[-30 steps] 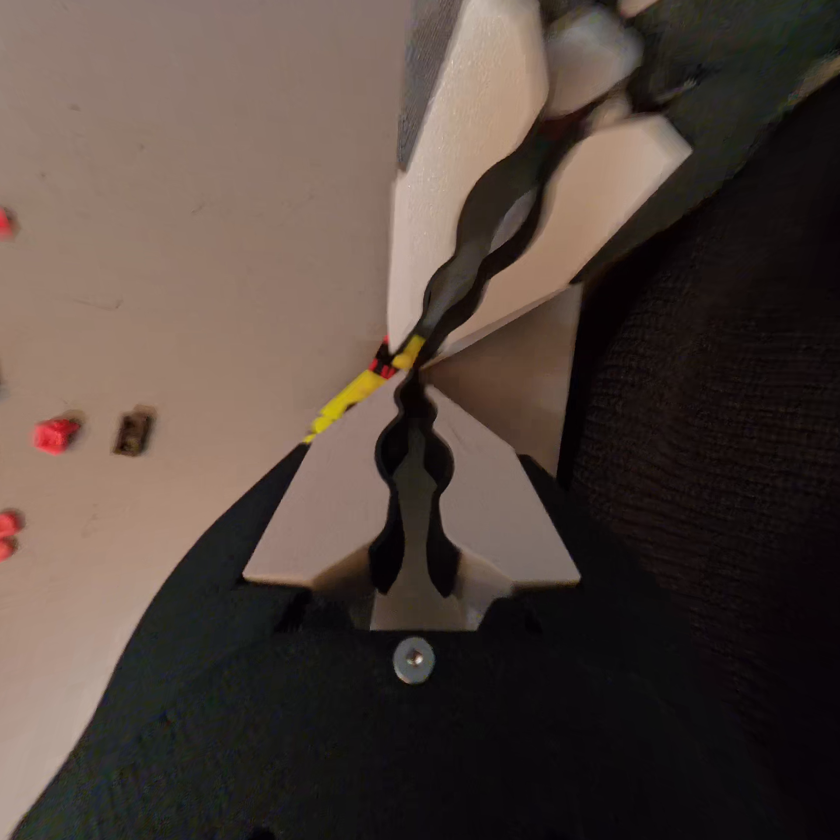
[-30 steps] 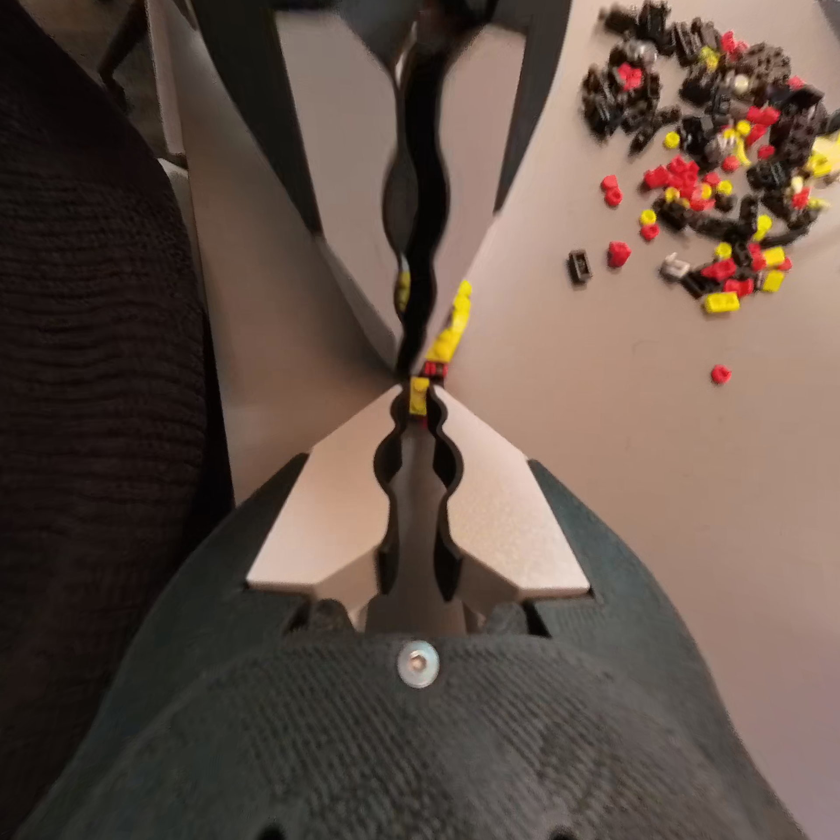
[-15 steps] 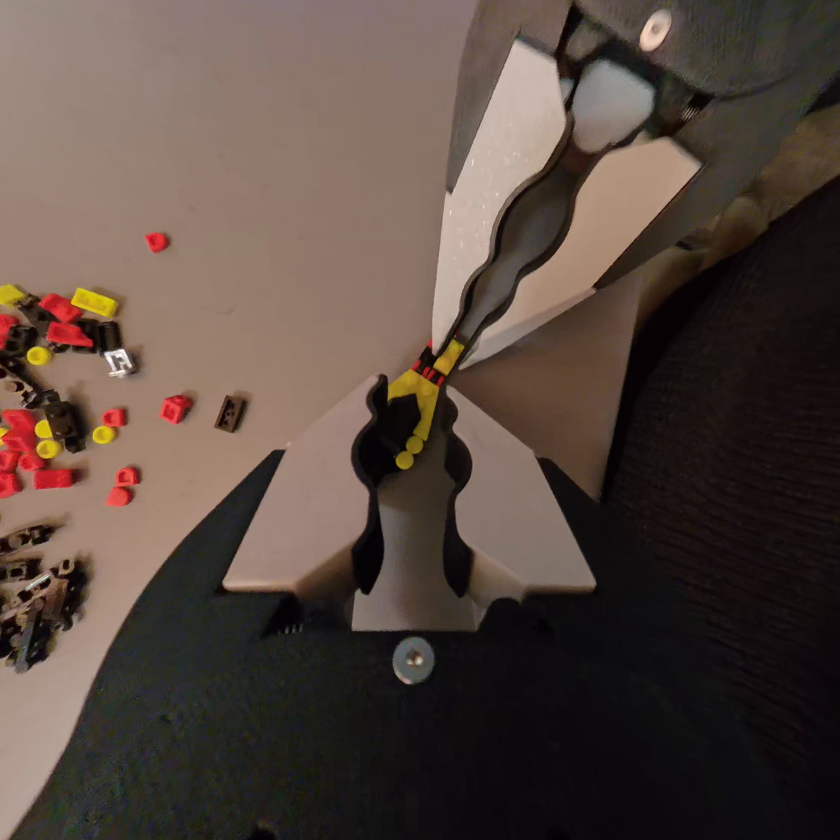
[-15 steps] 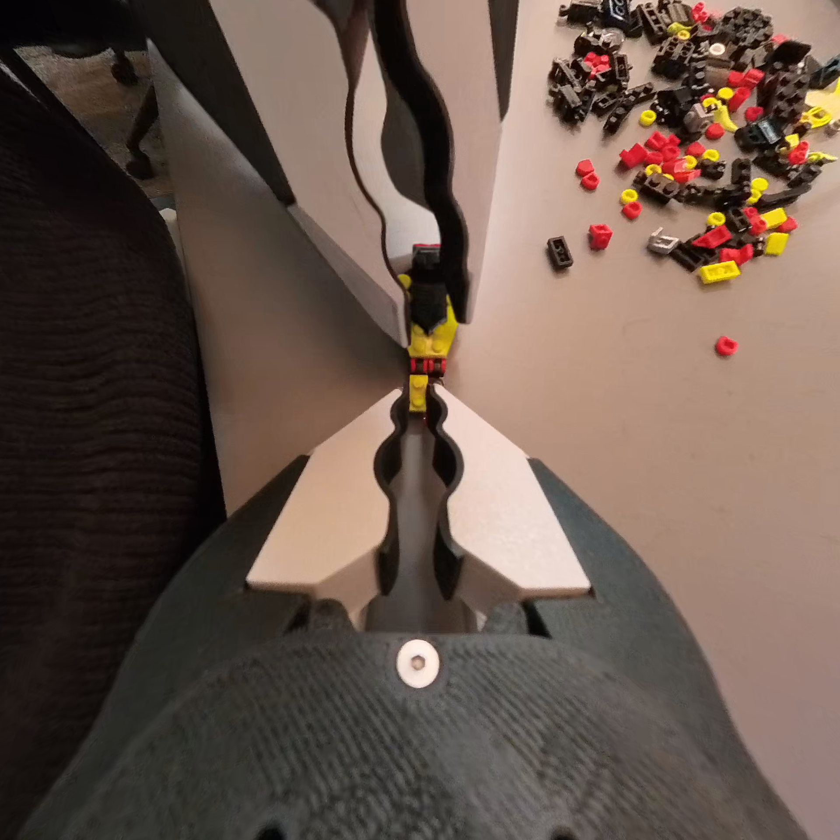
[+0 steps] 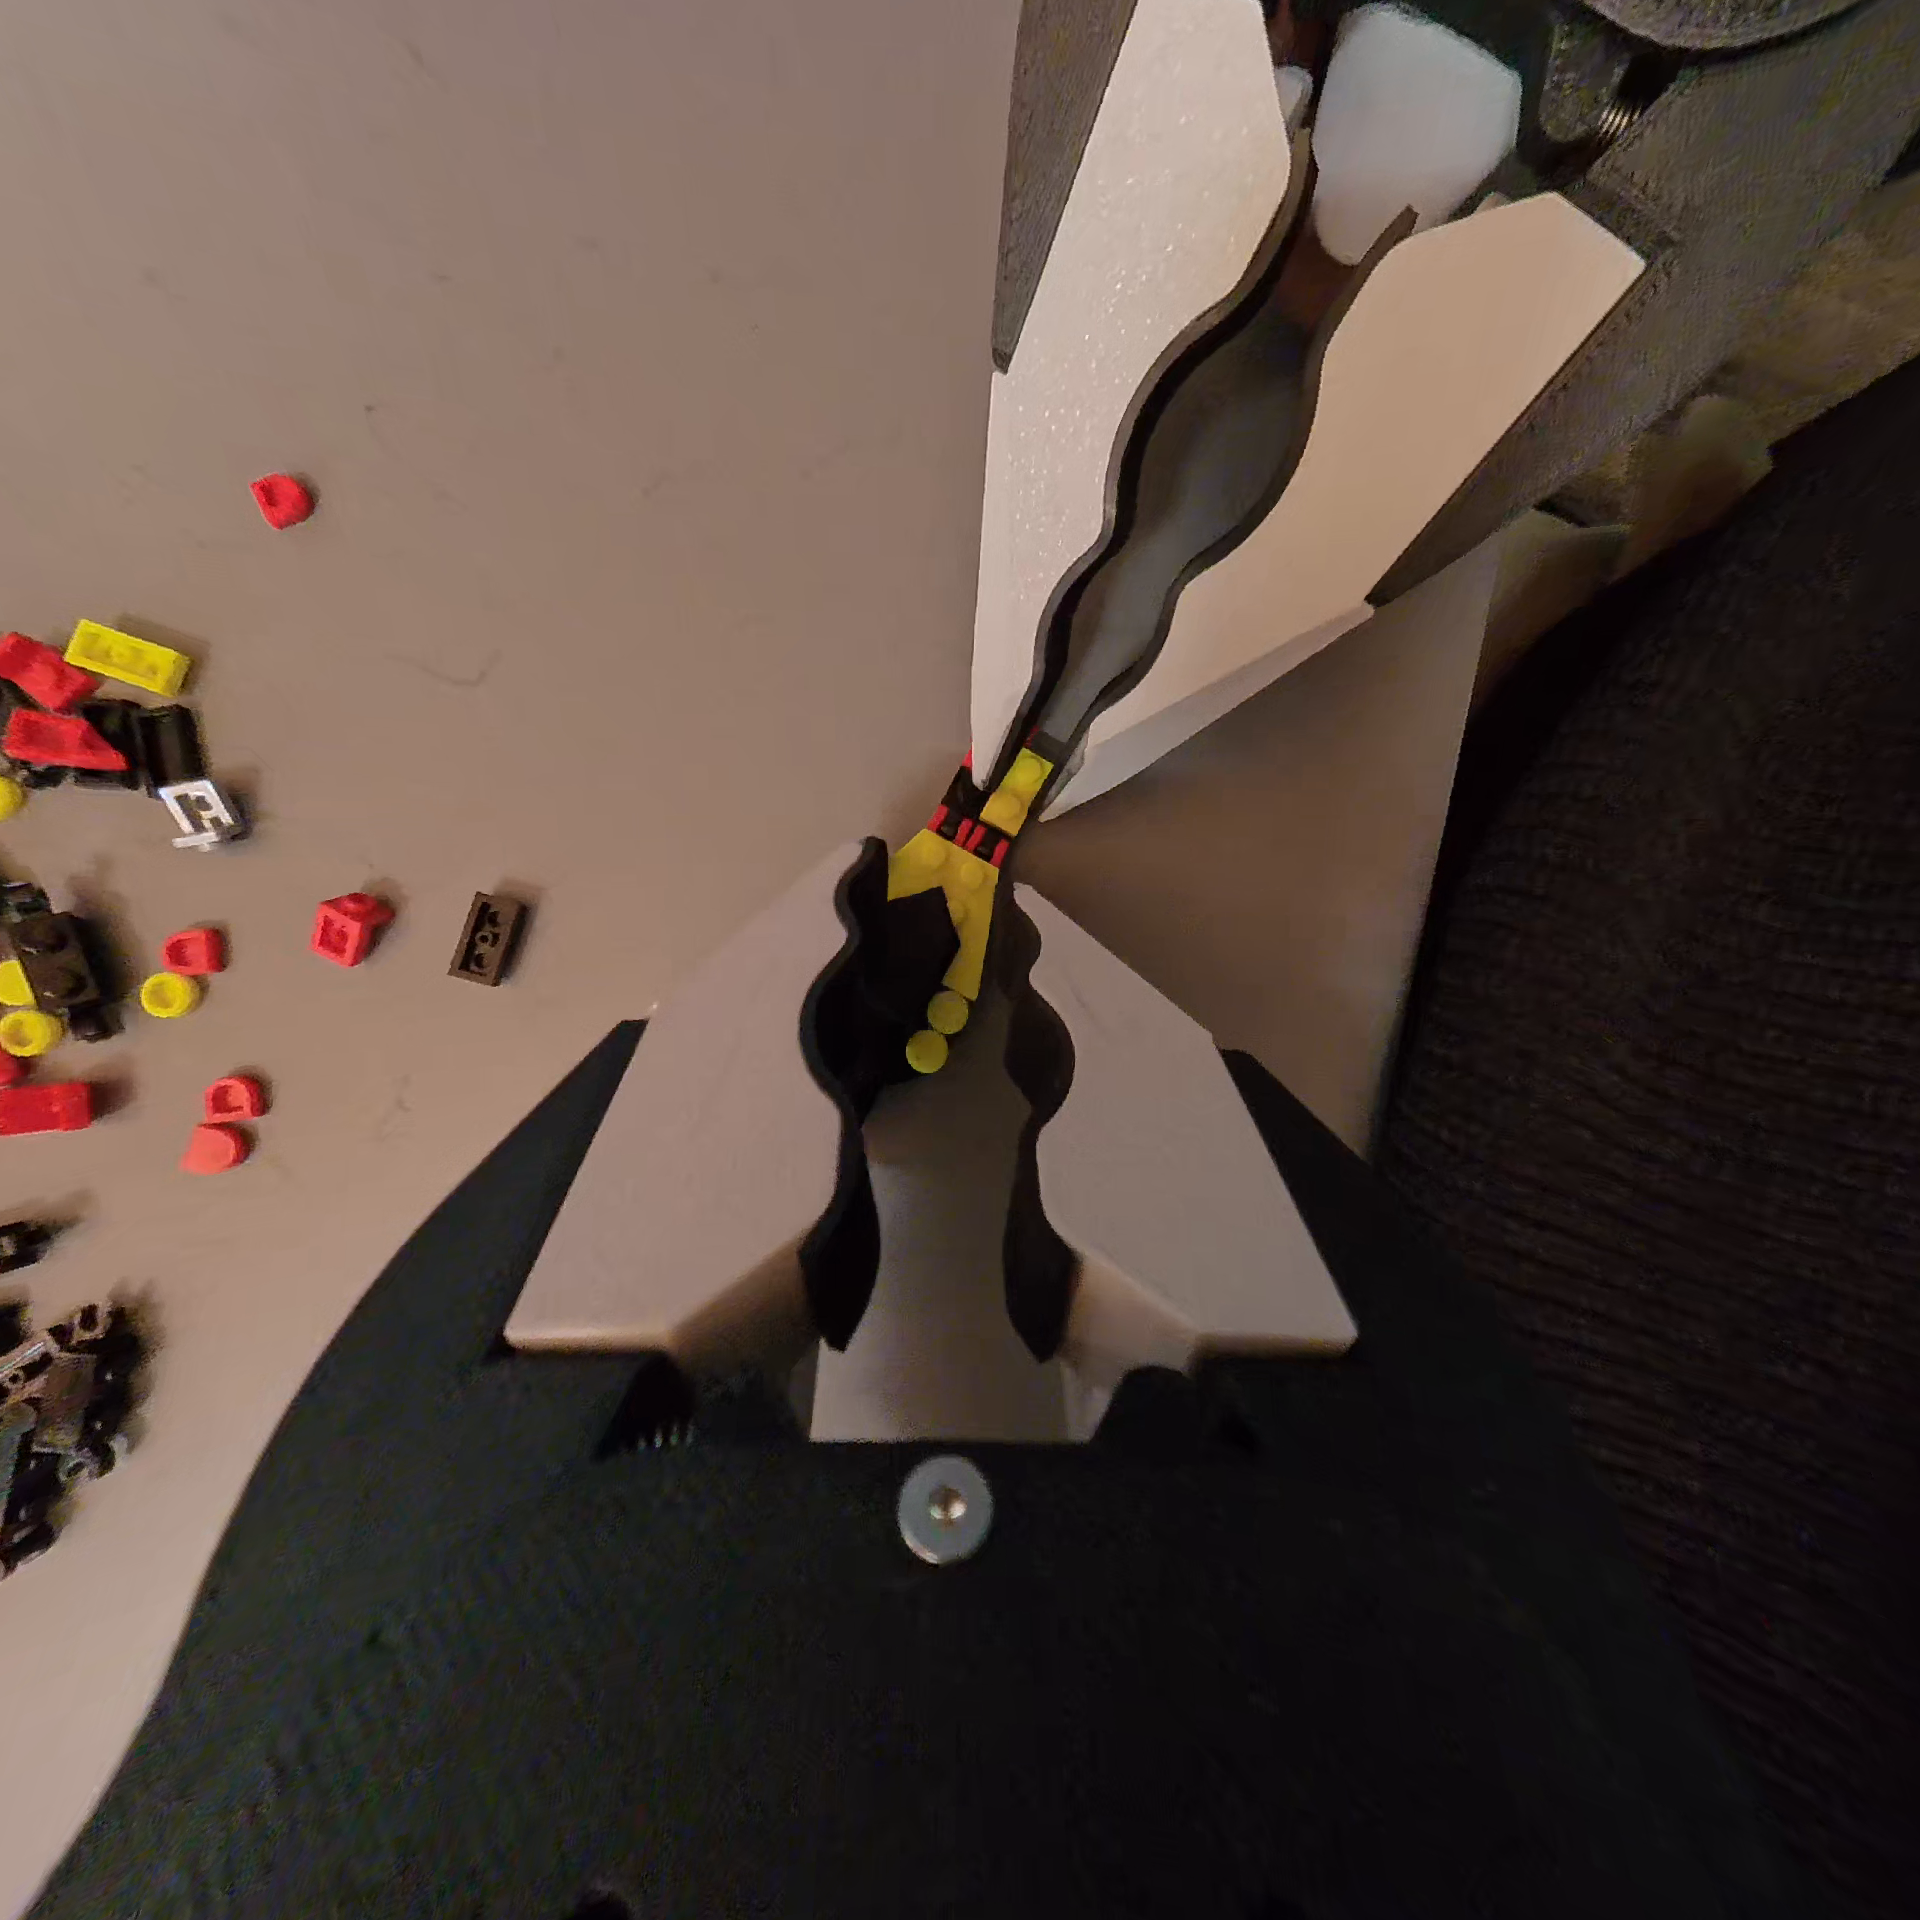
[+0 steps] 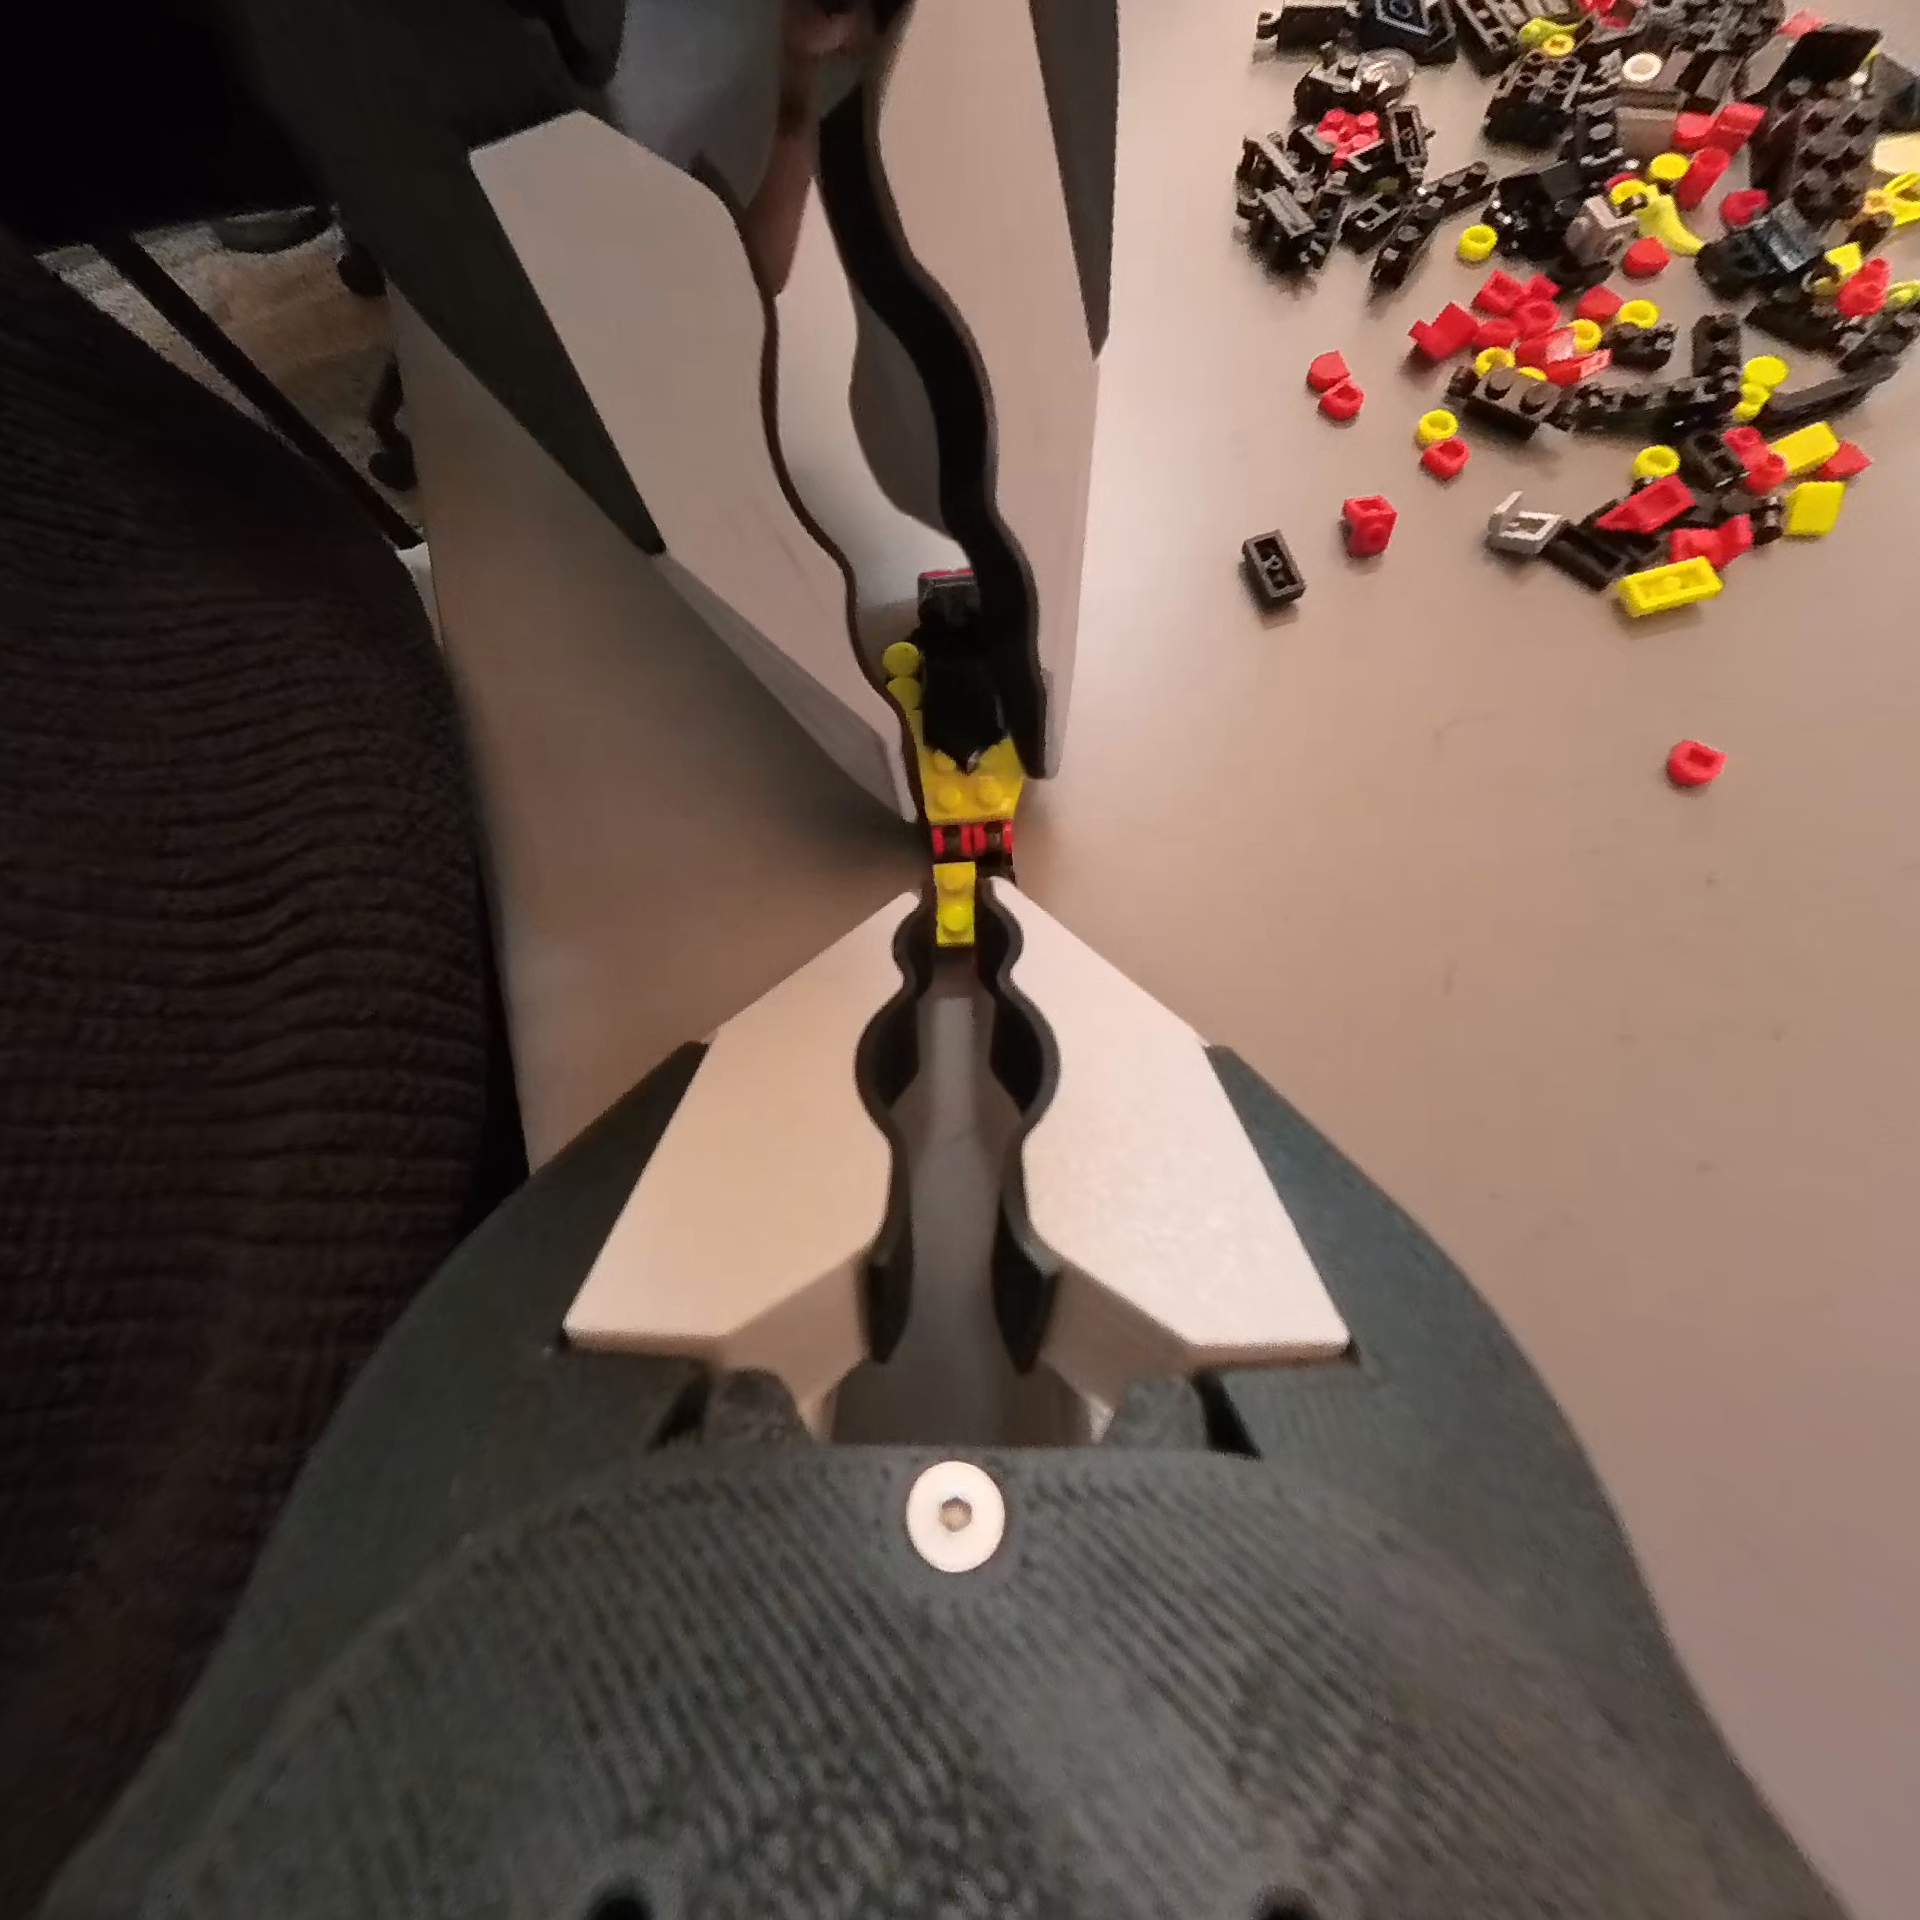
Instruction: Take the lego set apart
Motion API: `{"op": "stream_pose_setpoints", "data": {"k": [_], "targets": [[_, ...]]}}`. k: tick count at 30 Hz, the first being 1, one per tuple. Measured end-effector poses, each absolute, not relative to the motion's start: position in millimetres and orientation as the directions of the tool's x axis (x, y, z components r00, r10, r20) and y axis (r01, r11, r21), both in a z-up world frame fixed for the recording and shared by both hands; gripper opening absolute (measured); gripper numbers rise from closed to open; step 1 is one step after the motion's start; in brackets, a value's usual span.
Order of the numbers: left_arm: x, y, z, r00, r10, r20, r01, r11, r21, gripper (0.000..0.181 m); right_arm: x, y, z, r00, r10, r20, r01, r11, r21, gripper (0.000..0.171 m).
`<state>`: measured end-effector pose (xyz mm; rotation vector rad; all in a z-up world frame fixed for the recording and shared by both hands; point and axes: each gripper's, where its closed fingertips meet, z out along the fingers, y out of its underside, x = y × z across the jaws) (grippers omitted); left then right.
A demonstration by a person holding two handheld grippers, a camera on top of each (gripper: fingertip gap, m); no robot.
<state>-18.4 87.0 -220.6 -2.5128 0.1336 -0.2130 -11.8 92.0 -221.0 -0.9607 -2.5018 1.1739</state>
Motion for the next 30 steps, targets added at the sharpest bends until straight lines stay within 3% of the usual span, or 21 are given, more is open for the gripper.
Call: {"op": "stream_pose_setpoints", "data": {"k": [17, 18, 20, 23, 27, 30], "targets": [[-16, 91, -224, 0.992, -0.106, 0.069, -0.047, -0.811, -0.583, 0.015, -14, 94, -215, -0.732, 0.672, -0.113, 0.483, 0.395, -0.782, 0.005], [-16, 91, -224, 0.992, -0.108, 0.068, -0.049, -0.811, -0.583, 0.016, -15, 93, -208, -0.733, 0.669, -0.126, 0.472, 0.367, -0.802, 0.003], [-15, 92, -226, 0.992, -0.116, 0.053, -0.063, -0.809, -0.585, 0.014, -26, 90, -162, -0.694, 0.666, -0.274, 0.451, 0.105, -0.886, 0.000], [-15, 92, -225, 0.991, -0.117, 0.057, -0.061, -0.805, -0.590, 0.014, -36, 125, -164, -0.653, 0.758, -0.006, 0.371, 0.313, -0.875, 0.000], [-16, 94, -225, 0.991, -0.113, 0.078, -0.045, -0.805, -0.592, 0.013, -27, 123, -174, -0.677, 0.712, -0.184, 0.455, 0.209, -0.866, 0.000], [-16, 94, -224, 0.991, -0.112, 0.076, -0.045, -0.802, -0.596, 0.013, -16, 112, -183, -0.738, 0.655, -0.164, 0.442, 0.286, -0.850, 0.001]]}}
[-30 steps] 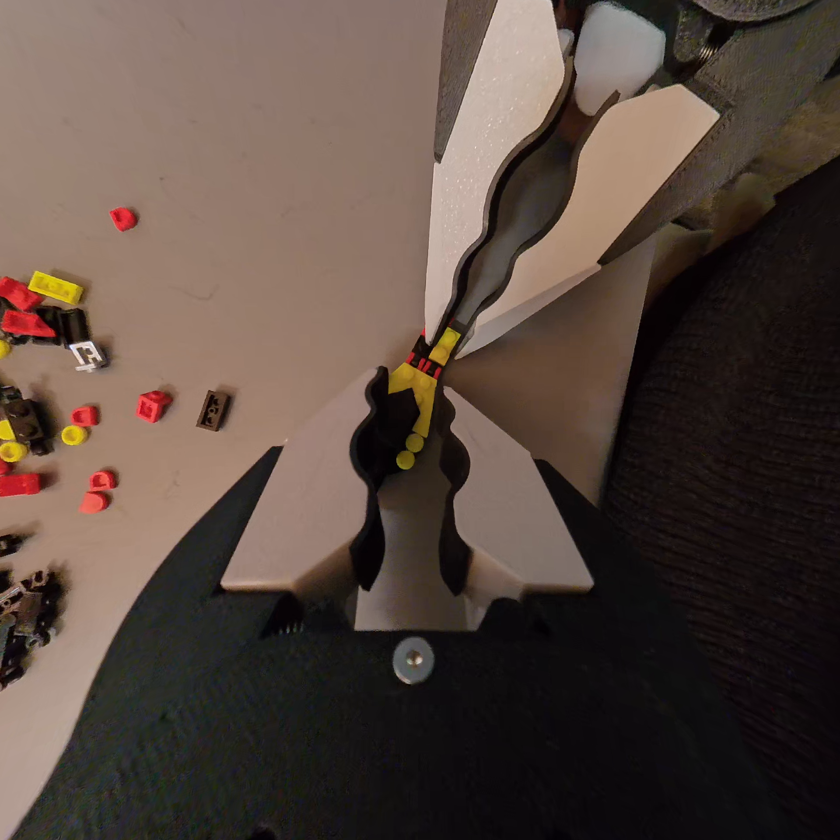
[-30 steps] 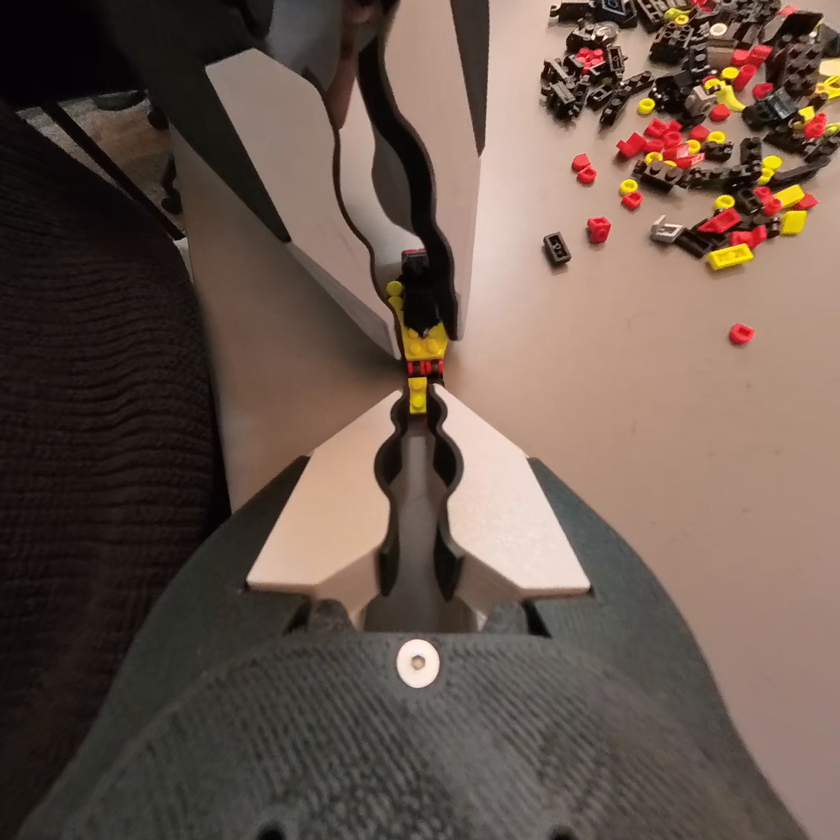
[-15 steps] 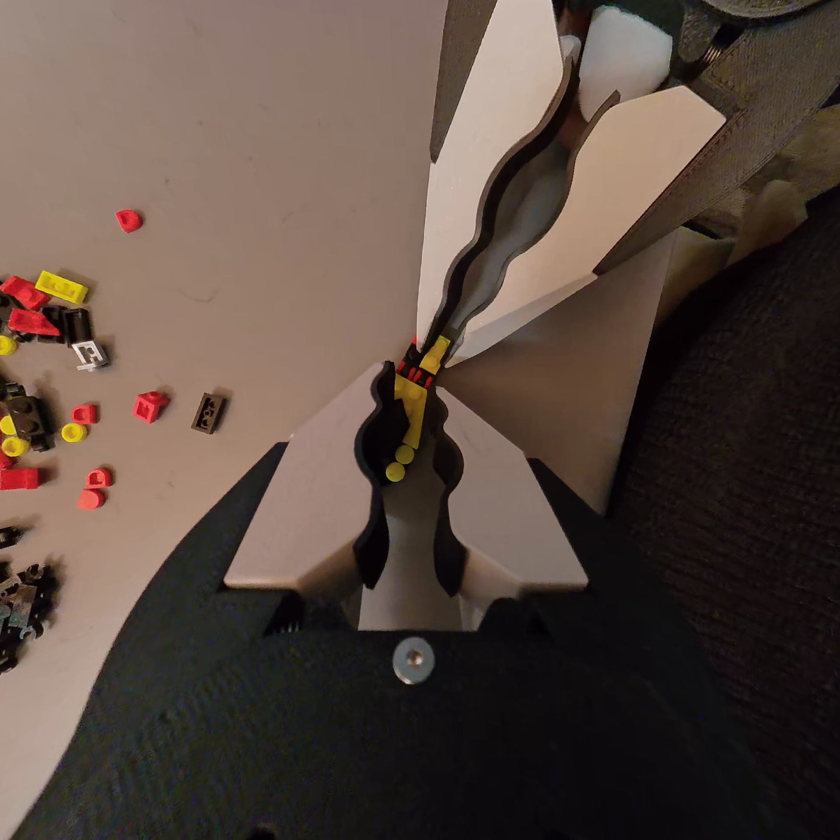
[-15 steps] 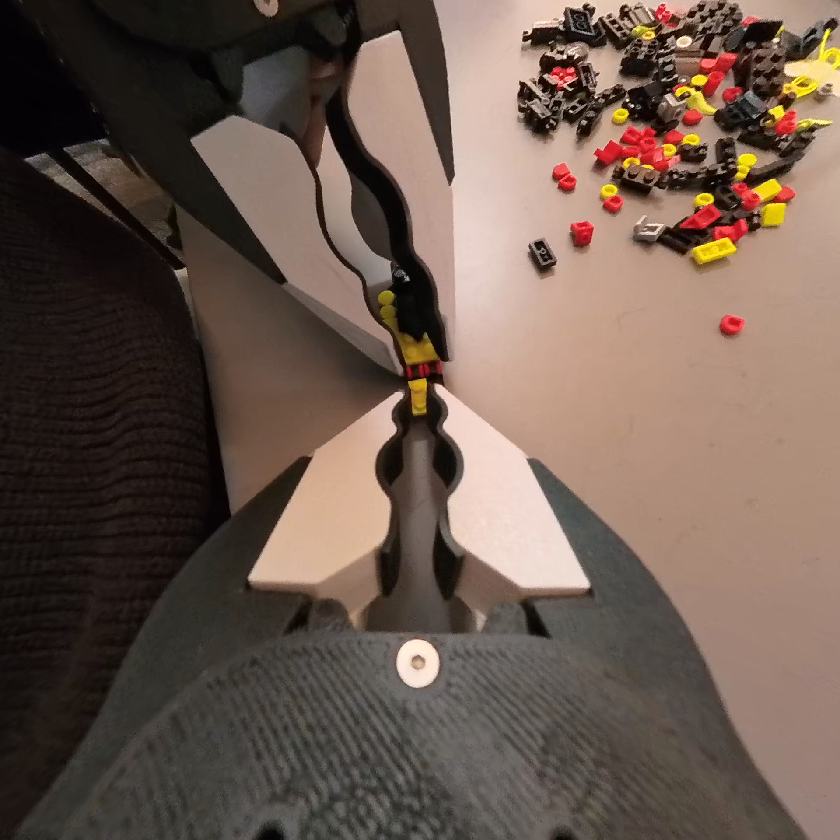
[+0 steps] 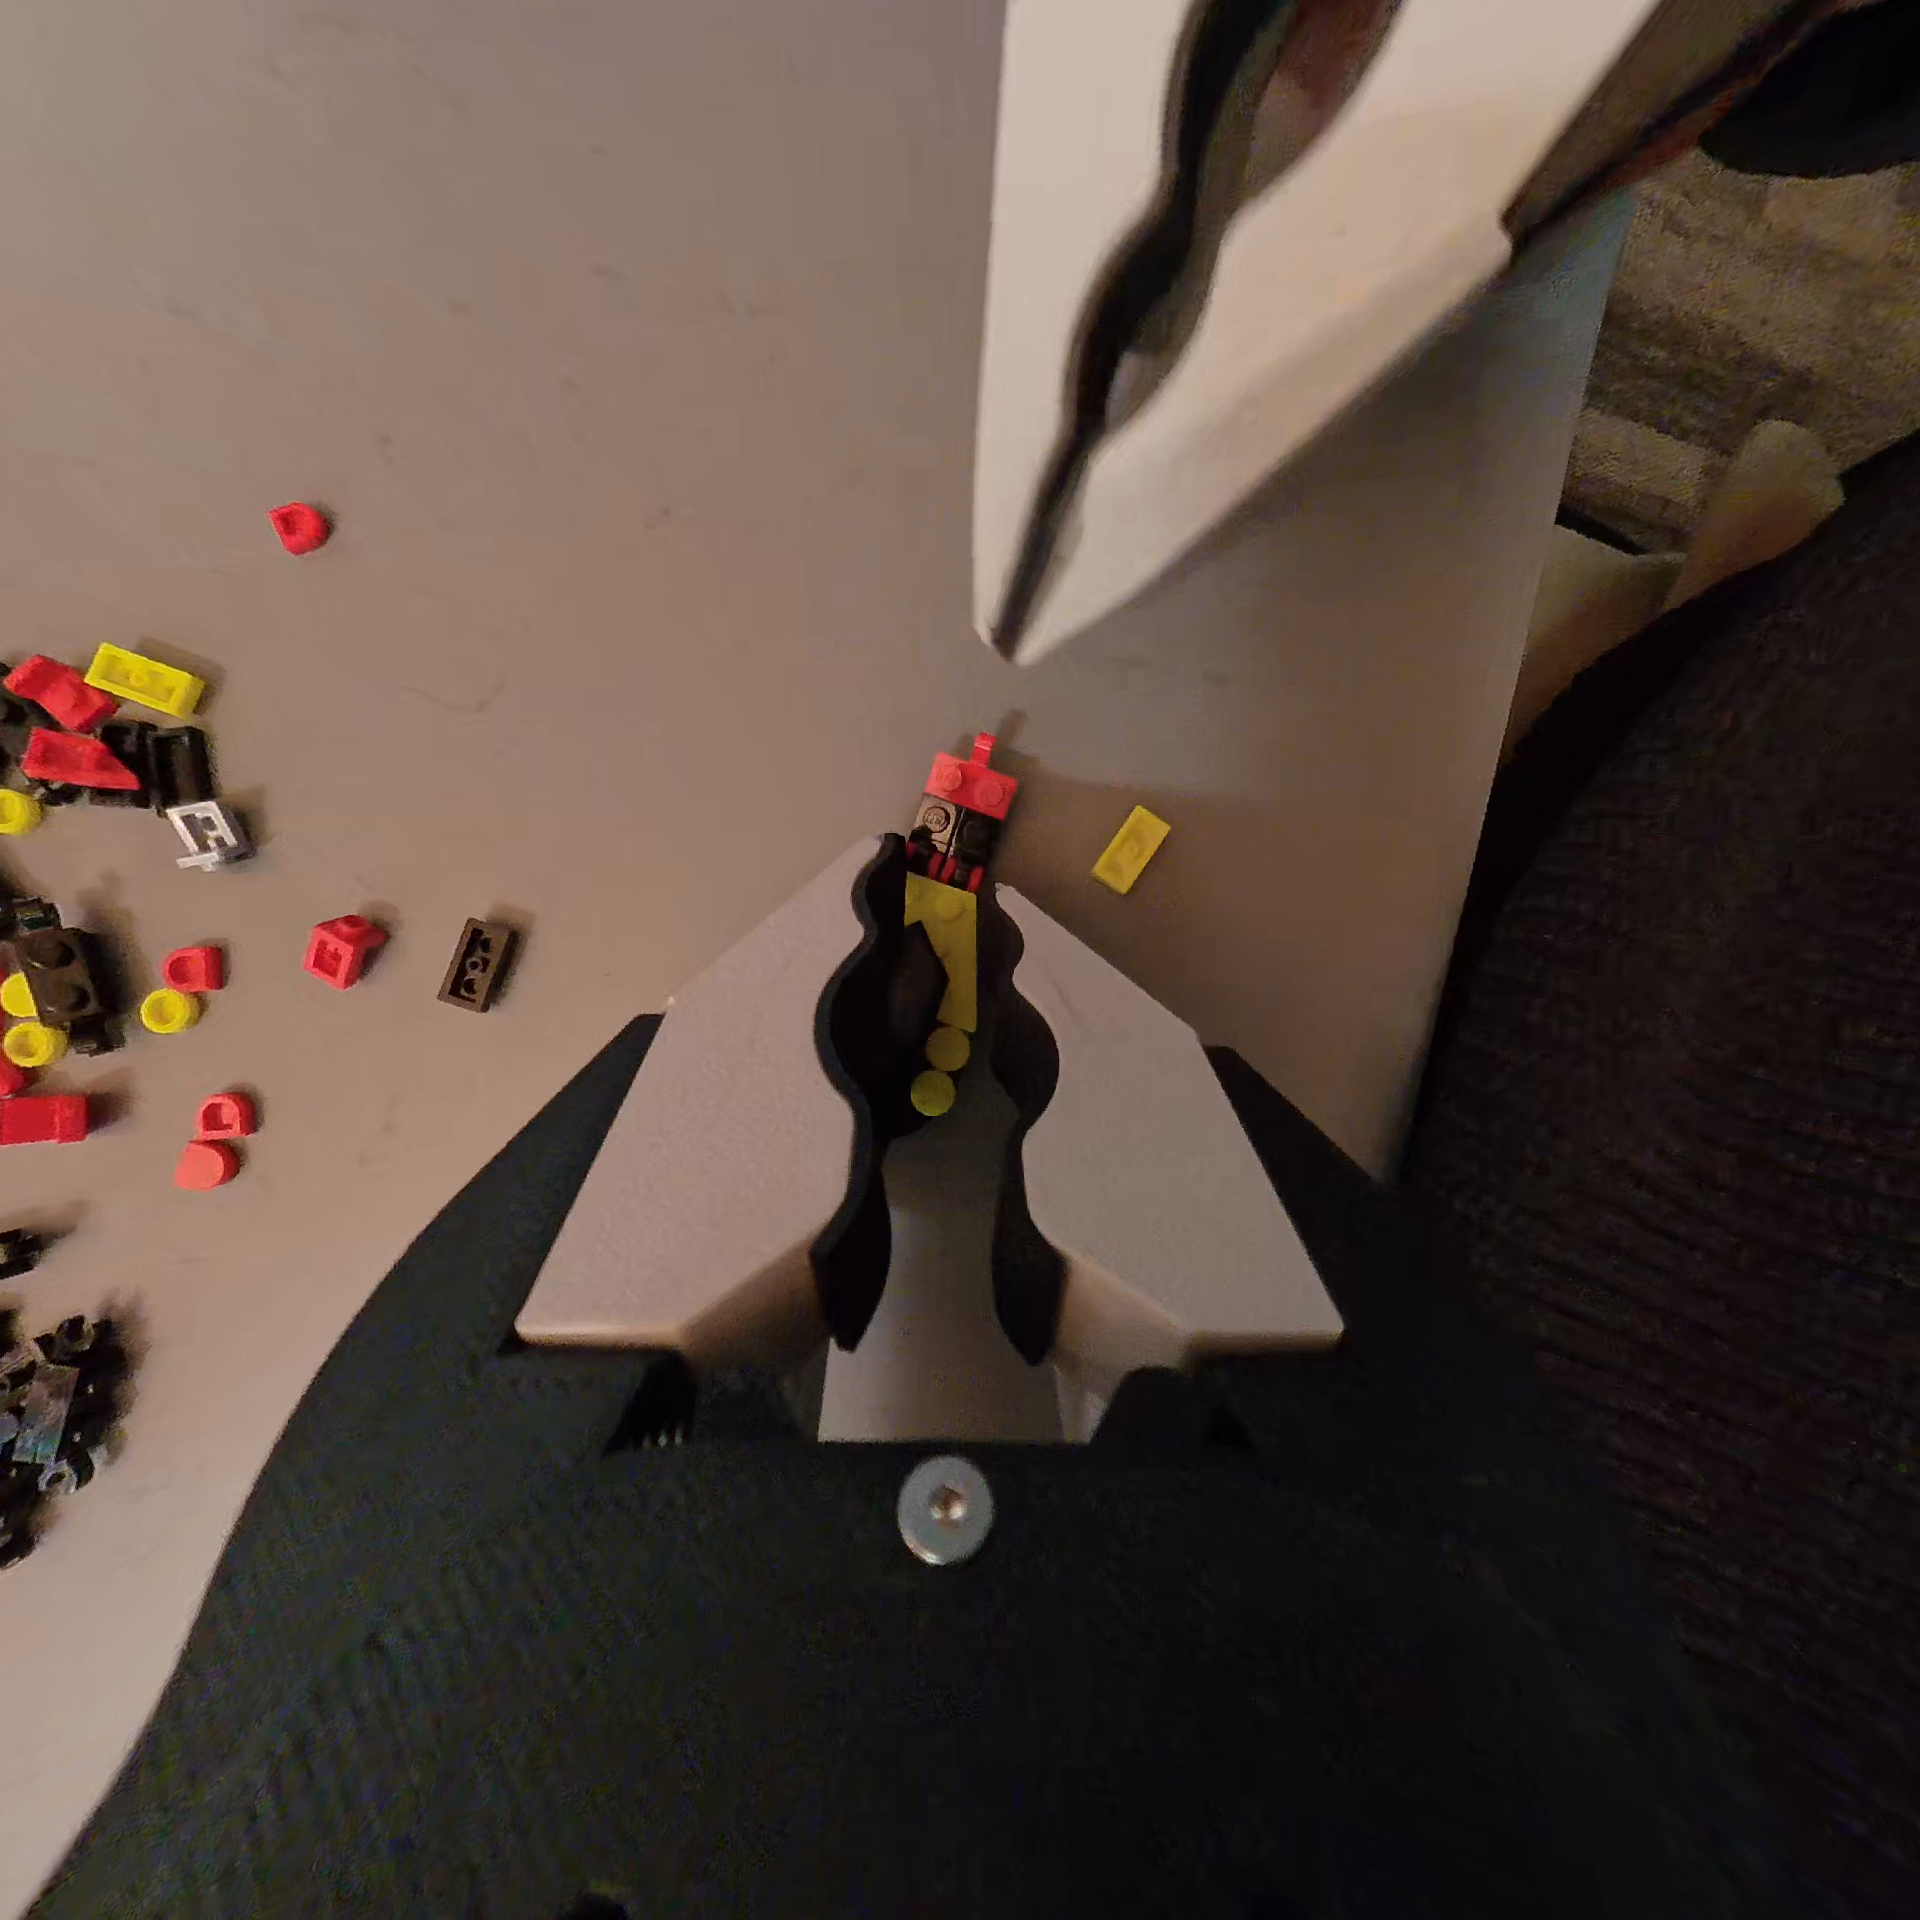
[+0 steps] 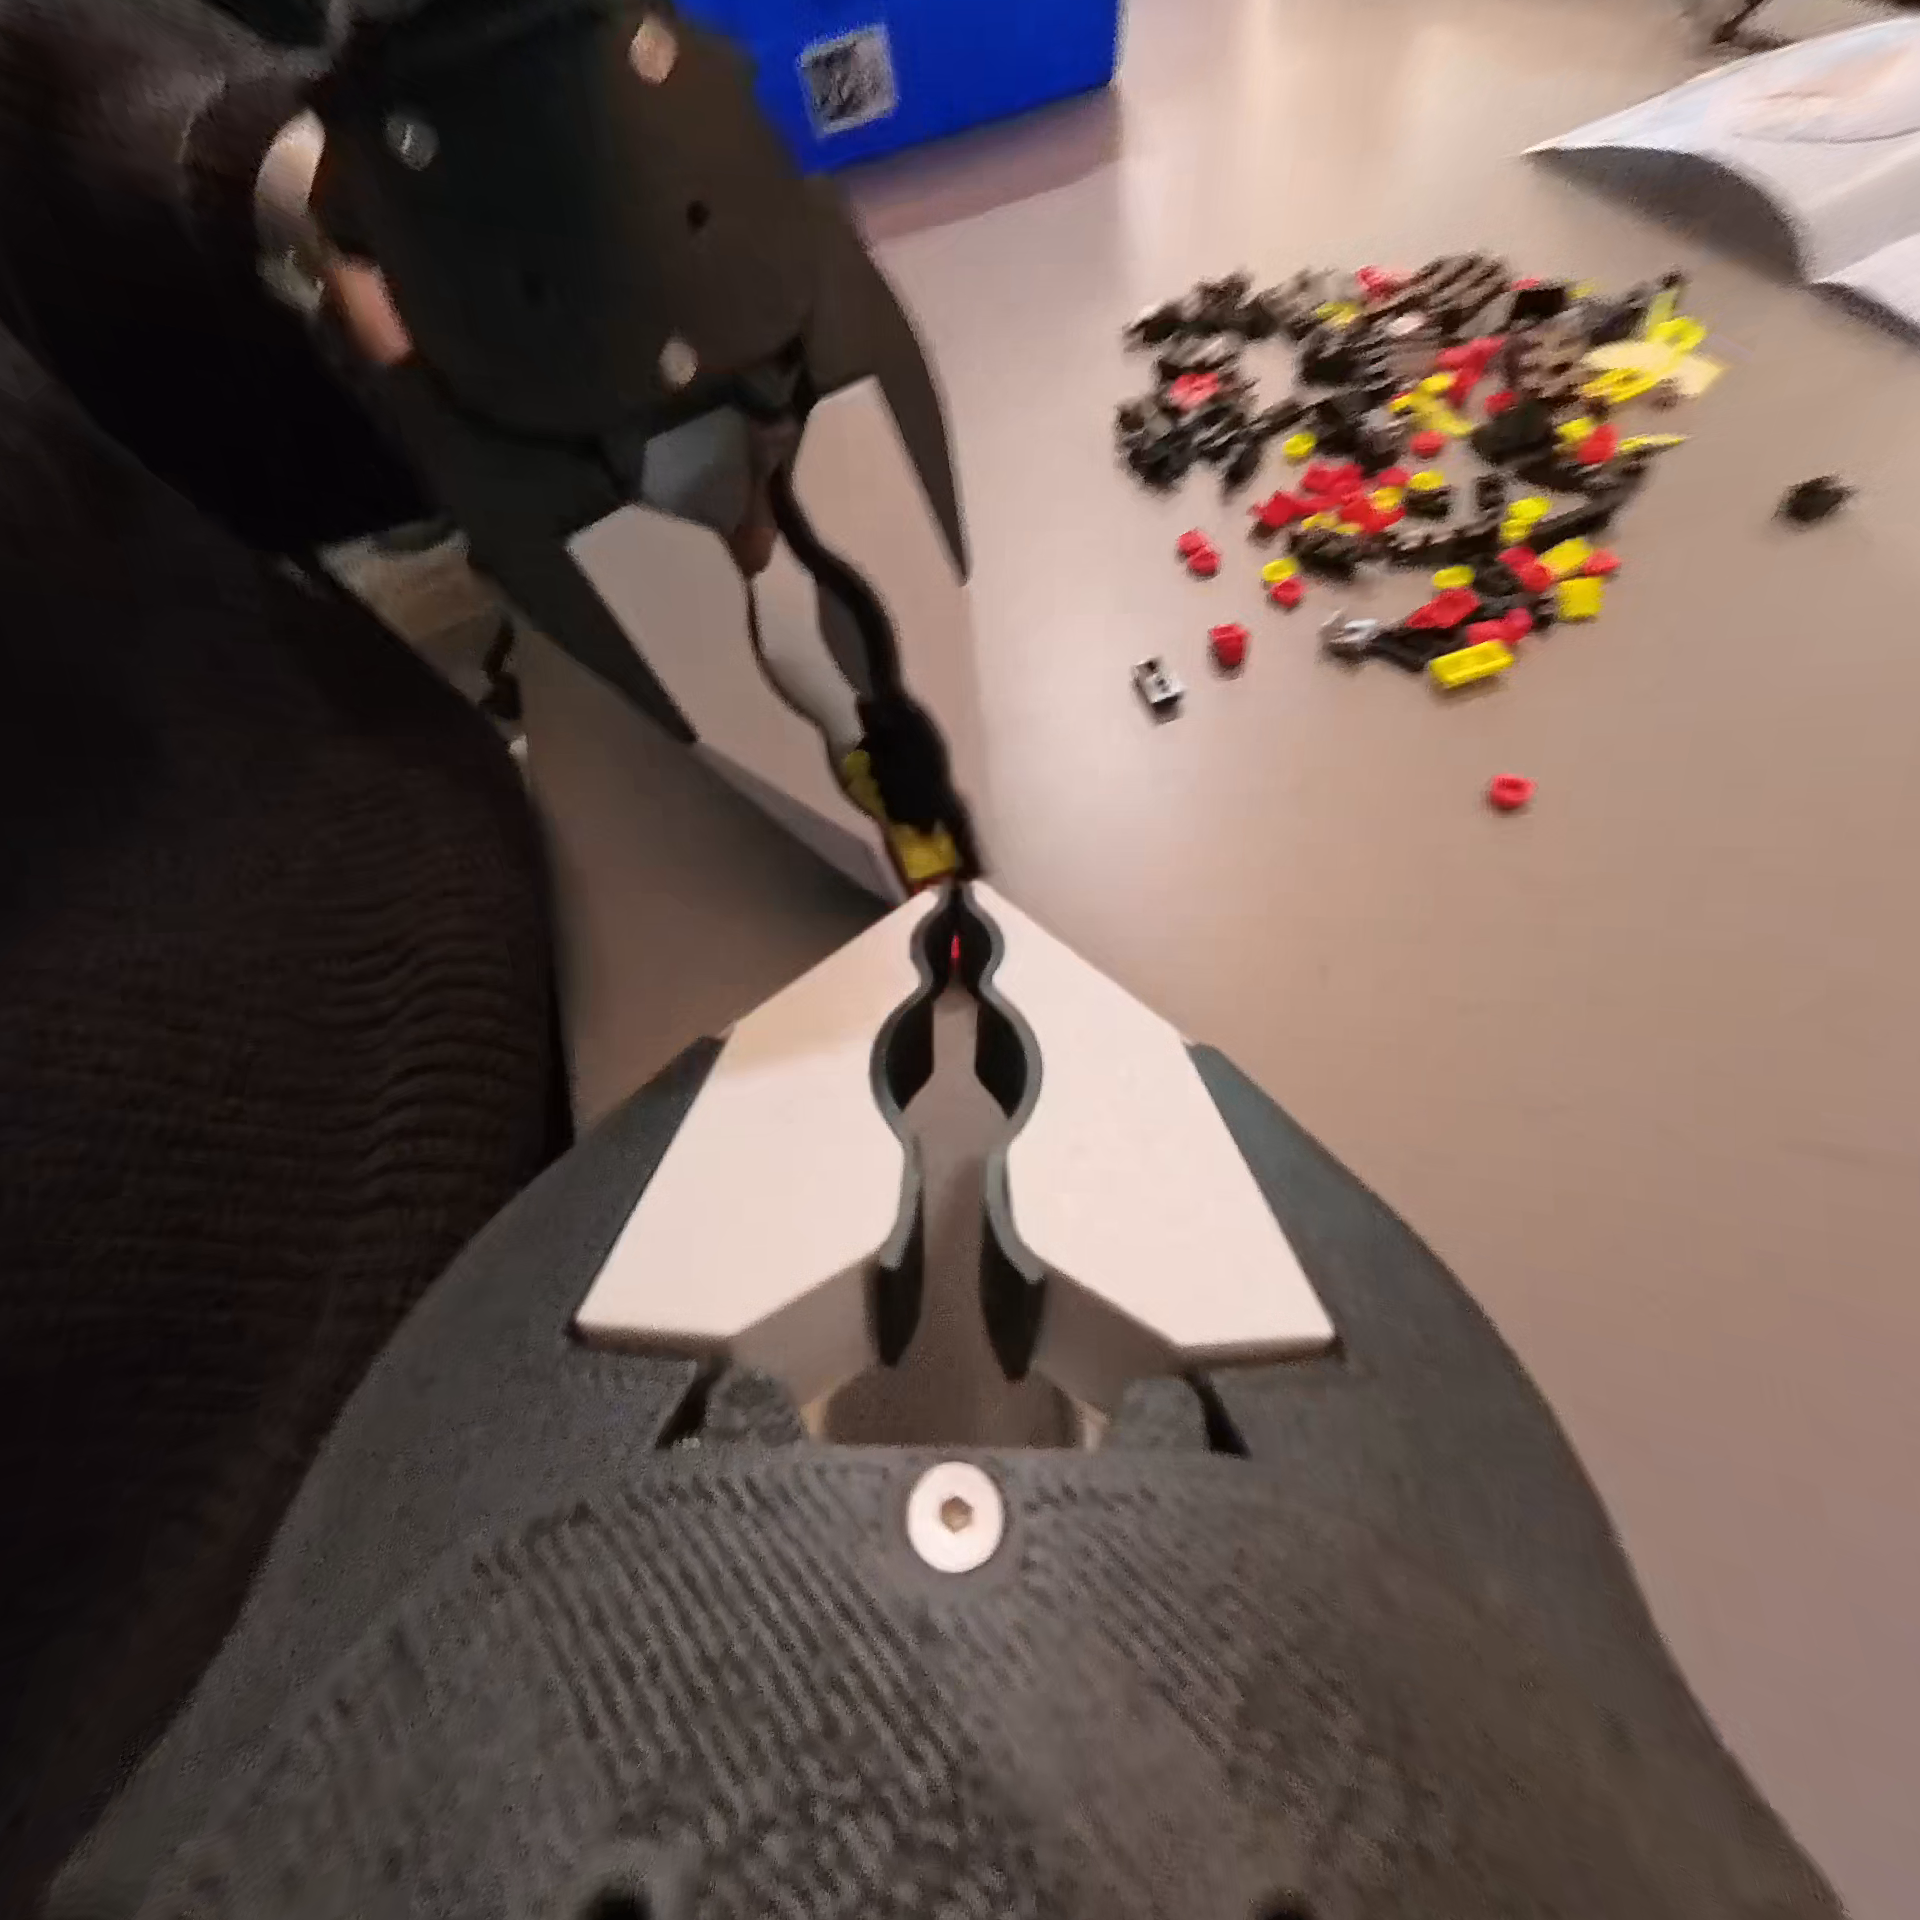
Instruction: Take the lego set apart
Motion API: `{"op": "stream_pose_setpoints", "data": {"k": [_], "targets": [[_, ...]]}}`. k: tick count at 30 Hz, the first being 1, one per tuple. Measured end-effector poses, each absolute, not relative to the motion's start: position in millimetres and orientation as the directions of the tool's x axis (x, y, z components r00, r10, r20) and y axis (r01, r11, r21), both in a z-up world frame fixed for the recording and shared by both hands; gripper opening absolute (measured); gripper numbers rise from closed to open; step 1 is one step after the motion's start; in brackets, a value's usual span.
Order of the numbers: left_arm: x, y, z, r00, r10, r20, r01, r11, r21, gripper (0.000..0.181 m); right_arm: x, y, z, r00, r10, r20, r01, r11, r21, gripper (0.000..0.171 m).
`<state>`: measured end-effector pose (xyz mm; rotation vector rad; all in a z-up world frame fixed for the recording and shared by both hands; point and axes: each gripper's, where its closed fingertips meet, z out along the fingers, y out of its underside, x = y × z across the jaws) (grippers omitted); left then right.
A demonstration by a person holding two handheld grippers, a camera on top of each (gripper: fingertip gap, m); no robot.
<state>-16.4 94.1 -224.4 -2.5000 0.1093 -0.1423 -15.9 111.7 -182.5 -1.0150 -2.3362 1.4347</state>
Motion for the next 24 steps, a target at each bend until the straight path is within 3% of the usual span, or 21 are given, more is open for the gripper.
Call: {"op": "stream_pose_setpoints", "data": {"k": [5, 9, 12, 18, 23, 24], "targets": [[-17, 95, -224, 0.990, -0.114, 0.077, -0.045, -0.797, -0.603, 0.013, 9, 90, -205, -0.796, 0.574, -0.190, 0.480, 0.408, -0.777, 0.009], [-17, 95, -224, 0.989, -0.117, 0.091, -0.037, -0.791, -0.610, 0.013, 12, 88, -222, -0.813, 0.573, -0.107, 0.460, 0.518, -0.721, 0.019], [-18, 94, -223, 0.988, -0.118, 0.095, -0.035, -0.787, -0.615, 0.013, 13, 84, -224, -0.823, 0.561, -0.092, 0.448, 0.541, -0.712, 0.007], [-23, 91, -222, 0.986, -0.110, 0.128, -0.006, -0.780, -0.626, 0.013, -36, 110, -178, -0.729, 0.676, -0.105, 0.422, 0.323, -0.847, 0.007], [-23, 92, -223, 0.988, -0.123, 0.089, -0.040, -0.777, -0.628, 0.013, -112, 131, -197, -0.661, 0.750, -0.018, 0.447, 0.375, -0.812, 0.007], [-24, 92, -223, 0.989, -0.123, 0.080, -0.046, -0.775, -0.631, 0.013, -124, 126, -195, -0.661, 0.750, -0.022, 0.432, 0.356, -0.829, 0.019]]}}
